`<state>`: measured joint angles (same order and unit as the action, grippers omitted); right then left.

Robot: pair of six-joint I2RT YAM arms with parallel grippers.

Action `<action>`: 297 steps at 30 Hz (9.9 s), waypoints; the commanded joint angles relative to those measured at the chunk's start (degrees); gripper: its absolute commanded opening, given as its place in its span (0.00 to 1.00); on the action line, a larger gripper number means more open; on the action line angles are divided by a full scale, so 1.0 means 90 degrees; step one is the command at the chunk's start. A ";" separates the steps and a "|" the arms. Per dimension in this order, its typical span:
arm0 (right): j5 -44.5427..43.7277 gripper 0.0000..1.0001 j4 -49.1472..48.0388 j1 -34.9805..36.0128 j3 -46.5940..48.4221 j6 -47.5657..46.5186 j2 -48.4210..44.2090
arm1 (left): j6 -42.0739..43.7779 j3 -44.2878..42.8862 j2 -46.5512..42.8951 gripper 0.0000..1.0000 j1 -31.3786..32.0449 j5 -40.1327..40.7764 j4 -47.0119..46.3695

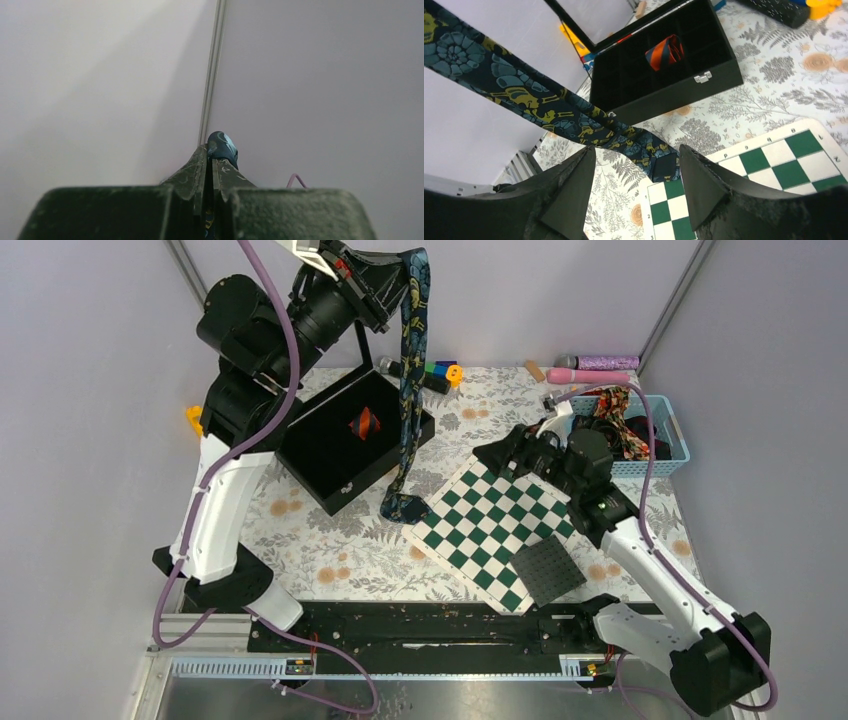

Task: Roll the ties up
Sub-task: Flatten out the tie, then place the tie at the center of the board.

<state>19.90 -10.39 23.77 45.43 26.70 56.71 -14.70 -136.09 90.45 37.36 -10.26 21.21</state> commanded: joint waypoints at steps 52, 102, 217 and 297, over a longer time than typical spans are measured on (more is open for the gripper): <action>0.5290 0.82 -0.2174 0.1499 0.3074 -0.4014 0.5017 | 0.1257 0.0755 -0.1709 0.00 -0.0200 -0.0735 0.0338; 0.5447 0.54 -0.6745 0.2403 0.0589 -0.1282 0.6122 | 0.1524 0.0805 -0.1917 0.00 -0.0521 -0.0714 0.0475; -0.2559 0.00 0.7991 -0.2558 -0.0216 -0.7293 -0.0051 | -0.1329 0.9779 0.0859 0.13 -0.0242 0.5573 -0.7332; -0.2399 0.85 0.7595 -0.2554 0.2340 -0.5994 0.1909 | -0.2684 0.9847 0.0411 0.40 -0.0645 0.3731 -0.6350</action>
<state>-2.39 60.42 0.99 61.12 -31.11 76.60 -41.76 -45.21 98.70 31.57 19.99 -38.87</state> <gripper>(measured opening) 0.834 0.394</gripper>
